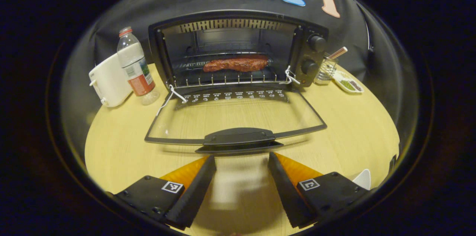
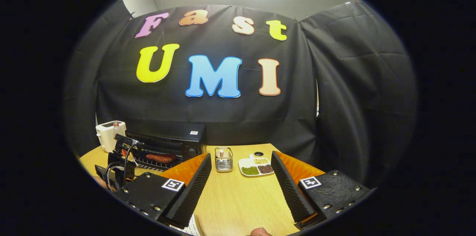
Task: Open the electric oven with the left hand, put the food in, and close the electric oven.
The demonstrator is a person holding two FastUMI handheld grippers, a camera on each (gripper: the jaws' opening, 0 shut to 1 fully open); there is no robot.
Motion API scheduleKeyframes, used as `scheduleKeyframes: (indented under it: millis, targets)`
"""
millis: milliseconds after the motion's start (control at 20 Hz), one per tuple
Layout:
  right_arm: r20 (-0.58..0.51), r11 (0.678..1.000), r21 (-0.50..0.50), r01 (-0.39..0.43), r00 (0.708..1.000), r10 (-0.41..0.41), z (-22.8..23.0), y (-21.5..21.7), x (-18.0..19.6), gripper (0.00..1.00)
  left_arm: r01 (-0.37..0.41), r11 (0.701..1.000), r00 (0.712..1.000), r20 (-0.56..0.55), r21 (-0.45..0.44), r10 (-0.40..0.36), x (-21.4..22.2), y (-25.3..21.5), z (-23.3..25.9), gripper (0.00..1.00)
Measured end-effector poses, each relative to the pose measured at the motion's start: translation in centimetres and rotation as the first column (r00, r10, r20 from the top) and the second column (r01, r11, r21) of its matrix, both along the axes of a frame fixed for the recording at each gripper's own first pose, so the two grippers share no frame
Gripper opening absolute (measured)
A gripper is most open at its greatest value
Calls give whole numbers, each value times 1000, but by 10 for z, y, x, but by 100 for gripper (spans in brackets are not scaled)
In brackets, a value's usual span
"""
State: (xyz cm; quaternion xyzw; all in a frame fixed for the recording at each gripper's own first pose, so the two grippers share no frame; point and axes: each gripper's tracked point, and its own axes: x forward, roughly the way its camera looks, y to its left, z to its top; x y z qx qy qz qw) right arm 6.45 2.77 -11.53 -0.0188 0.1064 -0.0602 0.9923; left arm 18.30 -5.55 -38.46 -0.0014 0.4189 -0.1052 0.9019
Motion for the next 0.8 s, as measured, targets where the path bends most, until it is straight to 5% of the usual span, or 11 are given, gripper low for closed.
scheduleKeyframes:
  millis: [800]
  targets:
    - [-1,998,43,-55,998,55,-3,14,16,98,-50,999,994,99,-3,50,8,4,36,96]
